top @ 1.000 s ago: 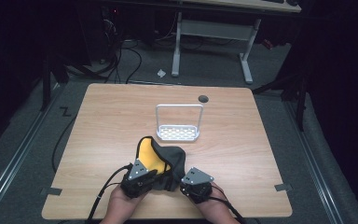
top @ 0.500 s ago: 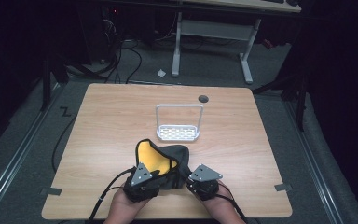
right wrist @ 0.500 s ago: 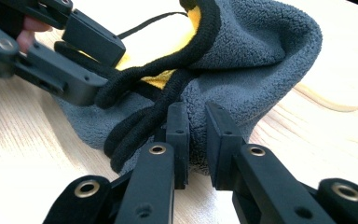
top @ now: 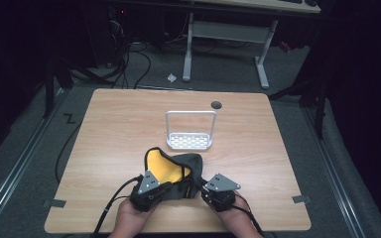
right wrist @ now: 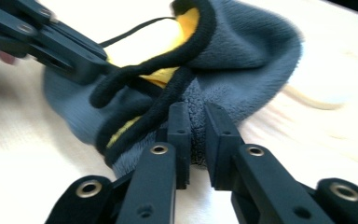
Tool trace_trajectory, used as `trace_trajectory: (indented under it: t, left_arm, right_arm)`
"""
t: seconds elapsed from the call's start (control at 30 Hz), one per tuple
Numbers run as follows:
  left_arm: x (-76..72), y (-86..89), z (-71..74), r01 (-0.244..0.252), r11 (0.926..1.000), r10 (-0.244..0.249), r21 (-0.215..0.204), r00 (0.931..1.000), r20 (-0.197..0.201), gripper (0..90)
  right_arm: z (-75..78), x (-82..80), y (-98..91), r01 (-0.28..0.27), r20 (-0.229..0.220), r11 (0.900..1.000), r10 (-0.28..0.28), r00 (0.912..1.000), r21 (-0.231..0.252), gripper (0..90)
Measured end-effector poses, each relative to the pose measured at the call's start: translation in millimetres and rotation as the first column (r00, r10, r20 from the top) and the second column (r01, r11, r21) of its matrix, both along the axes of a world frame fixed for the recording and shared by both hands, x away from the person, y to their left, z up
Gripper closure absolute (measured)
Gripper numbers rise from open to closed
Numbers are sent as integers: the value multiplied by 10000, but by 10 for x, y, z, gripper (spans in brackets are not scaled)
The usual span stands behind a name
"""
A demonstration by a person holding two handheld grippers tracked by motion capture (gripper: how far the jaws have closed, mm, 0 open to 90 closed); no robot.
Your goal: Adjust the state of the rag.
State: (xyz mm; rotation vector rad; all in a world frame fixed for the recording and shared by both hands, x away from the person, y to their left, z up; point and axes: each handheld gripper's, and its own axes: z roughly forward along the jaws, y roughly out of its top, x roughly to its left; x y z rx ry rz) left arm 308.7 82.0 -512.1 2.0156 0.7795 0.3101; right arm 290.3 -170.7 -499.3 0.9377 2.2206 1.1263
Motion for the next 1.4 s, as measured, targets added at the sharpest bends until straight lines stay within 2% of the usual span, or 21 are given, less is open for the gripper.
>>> trace_trajectory:
  t: [0.17, 0.27, 0.33, 0.43, 0.53, 0.7, 0.77, 0.8, 0.83, 0.87, 0.9, 0.93, 0.97, 1.0, 1.03, 1.1, 1.13, 1.2, 1.3, 1.37, 1.4]
  left_arm:
    - [50, 209, 97, -449, 9980, 455, -441, 9989, 121, 865]
    - [87, 379, 163, -785, 9929, 801, -894, 9967, 146, 866]
    - [117, 524, 200, -1129, 9880, 1159, -1052, 9930, 232, 868]
    - [139, 596, 212, -1271, 9855, 1305, -1127, 9912, 235, 868]
    - [170, 653, 216, -1380, 9828, 1413, -1227, 9898, 183, 867]
    - [170, 632, 227, -1152, 9852, 1194, -1271, 9925, 254, 866]
    - [178, 631, 210, -1067, 9861, 1093, -1275, 9939, 138, 864]
    - [236, 605, 122, -599, 9936, 529, -963, 9959, -737, 853]
    - [236, 605, 122, -599, 9936, 529, -963, 9959, -737, 836]
    - [251, 555, 13, -553, 9981, 512, -280, 9899, -1319, 799]
    - [251, 555, 13, -553, 9981, 512, -280, 9899, -1319, 762]
    - [229, 545, 5, -658, 9978, 654, 13, 9890, -1327, 685]
    - [229, 545, 5, -658, 9978, 654, 13, 9890, -1327, 657]
    - [170, 575, 79, -940, 9946, 886, -450, 9899, -1106, 639]
    - [170, 575, 79, -940, 9946, 886, -450, 9899, -1106, 631]
    - [68, 625, 200, -1320, 9878, 1286, -829, 9907, -447, 623]
    - [39, 636, 234, -1393, 9857, 1371, -952, 9901, -297, 623]
    - [15, 637, 264, -1367, 9839, 1349, -1151, 9906, -233, 622]
    - [-50, 536, 295, -947, 9830, 920, -1571, 9955, -248, 590]
    - [-135, 325, 278, -293, 9869, 284, -1588, 9996, -74, 515]
    - [-135, 325, 278, -293, 9869, 284, -1588, 9996, -74, 493]
  right_arm:
    - [82, 32, -180, 589, 248, 9979, -595, 9979, 267, 847]
    - [132, 47, -288, 869, 332, 9950, -886, 9955, 495, 847]
    - [194, 70, -460, 1395, 531, 9877, -1434, 9882, 713, 848]
    - [219, 101, -595, 1796, 517, 9791, -1850, 9814, 951, 849]
    - [248, 164, -820, 2364, 426, 9626, -2438, 9689, 1326, 849]
    - [274, 170, -878, 2518, 604, 9579, -2619, 9632, 1375, 848]
    - [272, 170, -875, 2530, 595, 9579, -2628, 9630, 1359, 846]
    - [242, 179, -858, 2633, 552, 9578, -2708, 9610, 1151, 835]
    - [225, 187, -853, 2640, 454, 9586, -2699, 9618, 1065, 824]
    - [201, 201, -850, 2647, 305, 9599, -2685, 9628, 925, 798]
    - [201, 201, -850, 2647, 305, 9599, -2685, 9628, 925, 798]
    - [169, 213, -853, 2805, 197, 9568, -2828, 9590, 766, 725]
    - [172, 210, -861, 2853, 231, 9552, -2878, 9574, 782, 707]
    - [184, 204, -877, 2906, 238, 9526, -2938, 9556, 901, 683]
    - [184, 204, -877, 2906, 238, 9526, -2938, 9556, 901, 683]
    - [249, 166, -924, 3044, 419, 9454, -3109, 9495, 1168, 648]
    - [266, 149, -930, 3055, 487, 9446, -3129, 9485, 1201, 643]
    - [315, 93, -937, 2998, 620, 9449, -3096, 9488, 1313, 634]
    - [346, 27, -922, 2879, 702, 9471, -2997, 9514, 1418, 622]
    - [334, -62, -870, 2682, 380, 9501, -2774, 9600, 1591, 602]
    - [334, -62, -870, 2682, 380, 9501, -2774, 9600, 1591, 602]
